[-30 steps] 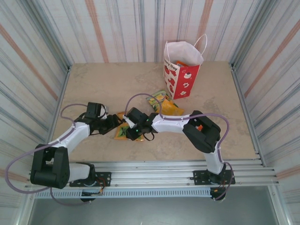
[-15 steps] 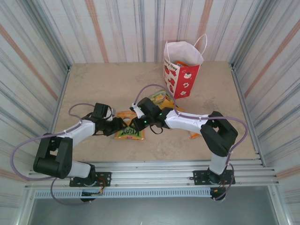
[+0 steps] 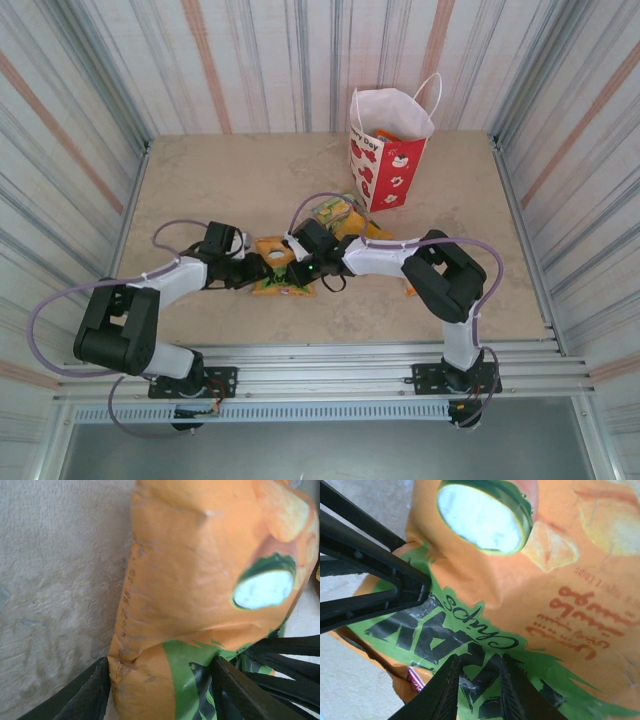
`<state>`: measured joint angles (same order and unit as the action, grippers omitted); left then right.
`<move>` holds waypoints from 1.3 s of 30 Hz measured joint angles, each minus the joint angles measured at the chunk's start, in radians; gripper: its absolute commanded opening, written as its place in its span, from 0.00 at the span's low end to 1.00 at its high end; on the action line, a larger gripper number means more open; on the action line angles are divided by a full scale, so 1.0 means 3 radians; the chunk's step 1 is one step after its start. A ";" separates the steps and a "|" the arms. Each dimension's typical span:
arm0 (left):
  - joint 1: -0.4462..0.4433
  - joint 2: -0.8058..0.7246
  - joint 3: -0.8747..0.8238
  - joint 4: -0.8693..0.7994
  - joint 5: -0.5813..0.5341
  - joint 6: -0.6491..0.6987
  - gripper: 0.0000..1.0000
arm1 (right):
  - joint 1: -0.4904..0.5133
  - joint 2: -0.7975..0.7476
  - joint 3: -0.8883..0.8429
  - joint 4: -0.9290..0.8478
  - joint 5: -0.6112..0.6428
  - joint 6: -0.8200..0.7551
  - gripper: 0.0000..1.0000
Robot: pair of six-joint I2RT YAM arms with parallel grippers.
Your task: Place the snacks into the paper bag
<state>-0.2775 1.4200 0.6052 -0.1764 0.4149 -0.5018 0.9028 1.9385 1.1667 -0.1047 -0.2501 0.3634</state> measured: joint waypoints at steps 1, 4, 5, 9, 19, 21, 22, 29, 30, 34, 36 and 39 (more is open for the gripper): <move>-0.0003 0.0011 -0.0004 0.0010 0.0005 0.0003 0.49 | 0.0000 0.0008 0.0000 0.0001 0.0001 0.0000 0.26; -0.0018 0.0036 -0.0018 0.0072 0.0020 0.0000 0.46 | 0.0000 0.0017 0.0000 0.0013 -0.0001 0.0001 0.26; -0.0022 0.0039 -0.0019 0.0083 0.0028 0.0000 0.44 | 0.0000 0.0017 0.0000 0.0020 -0.0003 0.0001 0.26; -0.0041 0.0056 -0.0022 0.0109 0.0048 -0.0001 0.35 | -0.0008 0.0017 -0.0001 0.0043 -0.0008 0.0010 0.31; -0.0108 -0.0104 -0.0018 0.0045 0.0130 0.0103 0.04 | -0.0139 -0.0476 -0.0582 0.0488 -0.0037 0.0050 0.45; -0.0125 -0.0178 -0.0018 0.0014 0.0127 0.0142 0.00 | -0.0181 -0.0645 -0.0690 0.0559 -0.0015 0.0058 0.46; -0.0134 -0.0226 -0.0018 -0.0004 0.0128 0.0174 0.00 | -0.0200 -0.0739 -0.0740 0.0595 0.0004 0.0058 0.46; -0.0258 -0.0628 -0.0018 -0.0009 0.0187 0.0459 0.00 | -0.0270 -0.1357 -0.1067 0.0830 0.0137 -0.0013 0.46; -0.0262 -0.0696 -0.0018 0.0008 0.0205 0.0493 0.00 | -0.0295 -0.1425 -0.1114 0.0858 0.0139 -0.0018 0.46; -0.0277 -0.1001 -0.0053 0.0220 0.0318 0.0593 0.00 | -0.0441 -0.1741 -0.1363 0.0988 0.0153 -0.0031 0.47; -0.0277 -0.1153 -0.0112 0.0378 0.0387 0.0624 0.00 | -0.0507 -0.1896 -0.1478 0.1038 0.0164 -0.0043 0.47; -0.0277 -0.1328 -0.0219 0.0618 0.0506 0.0671 0.00 | -0.0599 -0.2124 -0.1642 0.1114 0.0159 -0.0055 0.48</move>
<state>-0.3607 1.0218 0.5396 0.0090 0.5667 -0.3004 0.7231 1.3014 0.6743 0.2295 -0.2024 0.3470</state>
